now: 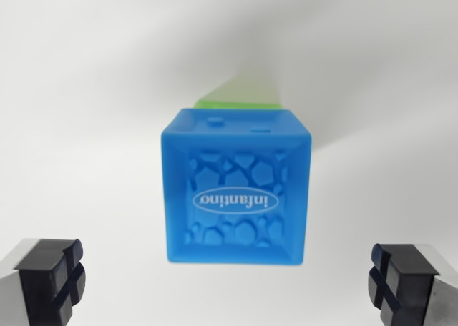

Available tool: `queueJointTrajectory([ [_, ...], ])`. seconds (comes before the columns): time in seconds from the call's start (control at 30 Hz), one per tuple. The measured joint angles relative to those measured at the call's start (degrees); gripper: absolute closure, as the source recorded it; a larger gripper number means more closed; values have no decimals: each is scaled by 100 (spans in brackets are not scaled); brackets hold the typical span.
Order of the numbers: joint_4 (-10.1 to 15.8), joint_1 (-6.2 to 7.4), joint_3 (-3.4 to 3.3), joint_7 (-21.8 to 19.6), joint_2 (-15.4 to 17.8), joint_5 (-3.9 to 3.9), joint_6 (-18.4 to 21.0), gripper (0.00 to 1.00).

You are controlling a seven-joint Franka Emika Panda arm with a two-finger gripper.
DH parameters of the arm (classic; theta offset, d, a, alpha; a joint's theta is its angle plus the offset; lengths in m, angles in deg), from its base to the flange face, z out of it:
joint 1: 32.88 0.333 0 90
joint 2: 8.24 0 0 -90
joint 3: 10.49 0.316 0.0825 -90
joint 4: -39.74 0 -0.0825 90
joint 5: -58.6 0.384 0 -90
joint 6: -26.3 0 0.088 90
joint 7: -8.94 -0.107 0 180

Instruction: Stack cube

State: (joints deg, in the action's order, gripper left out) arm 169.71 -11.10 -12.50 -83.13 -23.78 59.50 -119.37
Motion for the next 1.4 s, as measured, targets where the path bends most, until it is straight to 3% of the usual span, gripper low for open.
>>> queueJointTrajectory([
  [0.63, -159, 0, -2, -26, 869, -42, 1028, 0],
  [1.4, -753, 0, -3, -48, 1602, -65, 2351, 0],
])
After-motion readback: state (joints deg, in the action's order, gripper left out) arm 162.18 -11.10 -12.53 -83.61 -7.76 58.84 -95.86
